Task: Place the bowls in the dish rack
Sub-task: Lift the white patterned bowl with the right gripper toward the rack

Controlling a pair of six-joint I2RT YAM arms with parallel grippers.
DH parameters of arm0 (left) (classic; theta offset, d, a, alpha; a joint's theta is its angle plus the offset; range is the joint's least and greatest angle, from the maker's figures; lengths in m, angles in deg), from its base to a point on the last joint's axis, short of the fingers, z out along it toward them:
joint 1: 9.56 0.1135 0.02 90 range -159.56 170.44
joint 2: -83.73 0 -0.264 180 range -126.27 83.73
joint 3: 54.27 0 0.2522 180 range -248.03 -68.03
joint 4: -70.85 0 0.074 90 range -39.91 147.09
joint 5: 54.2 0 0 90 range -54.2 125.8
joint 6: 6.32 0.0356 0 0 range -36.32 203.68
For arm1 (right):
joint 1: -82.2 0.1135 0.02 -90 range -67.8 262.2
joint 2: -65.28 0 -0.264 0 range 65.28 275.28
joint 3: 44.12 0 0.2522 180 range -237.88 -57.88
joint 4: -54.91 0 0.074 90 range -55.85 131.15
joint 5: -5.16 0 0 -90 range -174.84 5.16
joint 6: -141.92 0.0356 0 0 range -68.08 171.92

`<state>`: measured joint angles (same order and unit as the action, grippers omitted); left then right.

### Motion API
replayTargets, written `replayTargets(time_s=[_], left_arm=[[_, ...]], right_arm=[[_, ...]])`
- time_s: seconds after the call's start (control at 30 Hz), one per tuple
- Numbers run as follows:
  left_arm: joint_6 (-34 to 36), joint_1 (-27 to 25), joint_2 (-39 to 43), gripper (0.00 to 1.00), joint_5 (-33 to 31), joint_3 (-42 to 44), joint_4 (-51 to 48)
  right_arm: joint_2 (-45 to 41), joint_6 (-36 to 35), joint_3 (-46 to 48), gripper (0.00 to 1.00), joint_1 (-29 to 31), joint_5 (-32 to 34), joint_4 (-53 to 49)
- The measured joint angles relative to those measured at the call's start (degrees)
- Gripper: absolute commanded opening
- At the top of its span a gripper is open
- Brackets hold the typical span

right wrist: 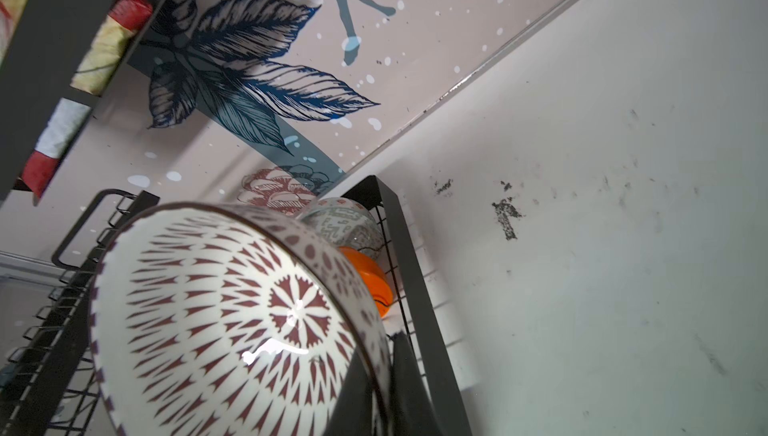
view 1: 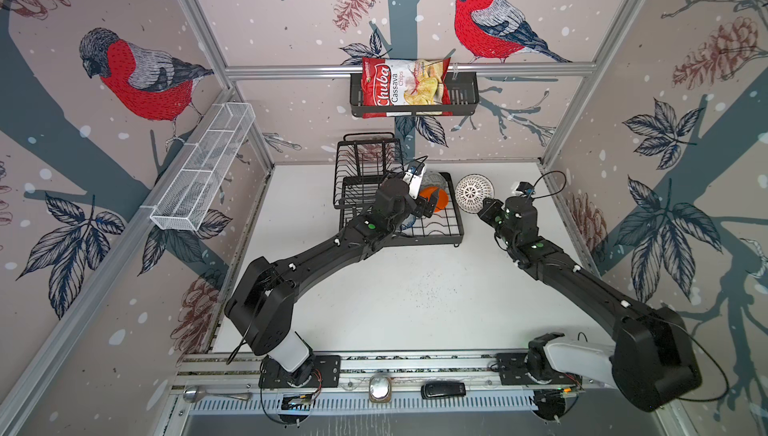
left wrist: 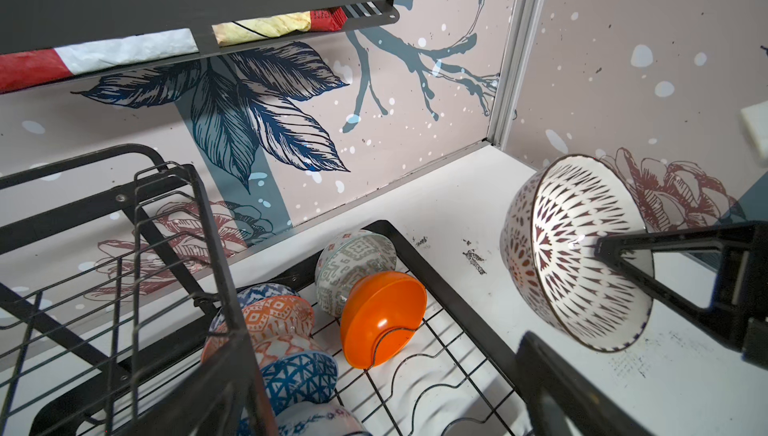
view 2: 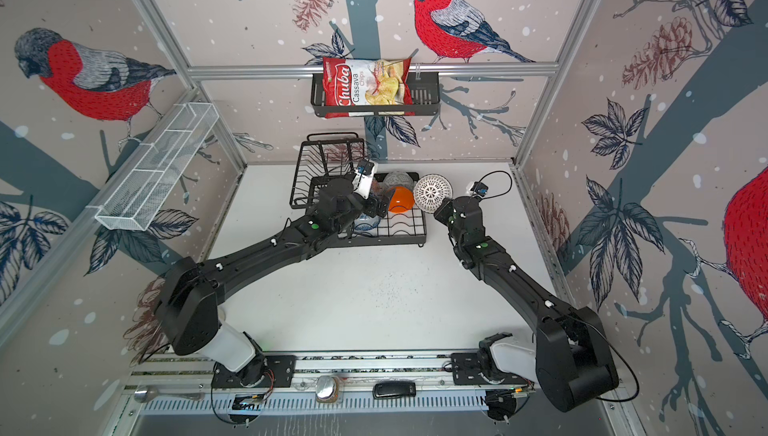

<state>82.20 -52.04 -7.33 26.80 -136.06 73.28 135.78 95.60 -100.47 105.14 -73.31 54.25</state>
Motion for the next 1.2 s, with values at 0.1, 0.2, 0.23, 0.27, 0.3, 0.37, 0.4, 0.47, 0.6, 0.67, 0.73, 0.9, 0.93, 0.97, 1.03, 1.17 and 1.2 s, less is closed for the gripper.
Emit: replayTargets(time_s=[0.1, 0.2, 0.23, 0.27, 0.3, 0.37, 0.4, 0.47, 0.6, 0.67, 0.73, 0.9, 0.93, 0.97, 1.03, 1.17, 1.2], left_arm=[[-1.33, 0.55, 0.81, 0.97, 1.01, 1.11, 1.38], [-2.43, 1.03, 1.90, 0.98, 0.72, 2.25, 1.70], [-2.78, 1.18, 2.27, 0.97, 0.31, 2.58, 1.68], [-3.02, 1.33, 2.64, 0.98, -0.15, 2.93, 1.73], [-3.28, 1.46, 2.95, 0.97, -0.20, 3.19, 1.73], [-4.20, 1.73, 3.54, 0.98, -0.44, 3.63, 1.70], [-4.55, 1.84, 3.69, 0.98, -0.52, 3.72, 1.55], [-5.14, 1.90, 3.76, 0.98, -0.63, 3.72, 1.49], [-6.56, 1.95, 3.61, 0.97, -0.39, 3.45, 1.46], [-7.28, 2.12, 3.50, 0.93, -0.22, 3.28, 1.46], [-7.69, 2.25, 3.50, 0.89, -0.24, 3.19, 1.44], [-8.90, 2.47, 3.80, 0.81, -0.07, 3.32, 1.46], [-9.05, 2.49, 4.02, 0.80, -0.04, 3.58, 1.51], [-9.03, 2.51, 4.31, 0.77, -0.04, 3.89, 1.53], [-9.09, 2.54, 4.72, 0.73, -0.11, 4.28, 1.55], [-9.09, 2.58, 4.85, 0.62, -0.11, 4.46, 1.73], [-9.14, 2.58, 4.85, 0.59, 0.02, 4.46, 1.79]], right_arm=[[2.01, 0.13, -4.31, 0.00, 3.23, 2.62, 0.37], [4.55, -0.09, -8.66, 0.00, 6.45, 4.92, 2.03], [5.16, -0.15, -9.84, 0.00, 7.41, 5.84, 2.34], [5.70, -0.24, -10.64, 0.00, 8.07, 6.78, 2.91], [6.14, -0.26, -11.17, 0.00, 8.85, 7.72, 3.45], [6.71, -0.44, -11.47, 0.00, 10.84, 11.10, 4.42], [6.88, -0.57, -11.47, 0.00, 11.93, 11.98, 4.61], [7.15, -1.90, -11.15, 0.00, 14.32, 13.77, 5.22], [7.15, -3.23, -9.16, 0.00, 16.92, 17.49, 7.13], [6.97, -3.26, -8.13, 0.00, 17.53, 18.88, 7.87], [6.64, -3.39, -7.43, 0.00, 18.08, 20.15, 8.41], [6.32, -4.76, -7.39, 0.00, 20.15, 21.44, 10.86], [6.38, -4.85, -7.45, 0.00, 20.57, 21.70, 10.88], [6.49, -4.98, -7.48, 0.00, 21.03, 22.23, 10.95], [7.08, -5.16, -7.65, 0.00, 21.97, 23.19, 11.61], [8.11, -5.40, -8.33, 0.00, 22.80, 24.76, 11.78], [8.11, -5.40, -8.11, 0.00, 23.06, 24.85, 12.13]])
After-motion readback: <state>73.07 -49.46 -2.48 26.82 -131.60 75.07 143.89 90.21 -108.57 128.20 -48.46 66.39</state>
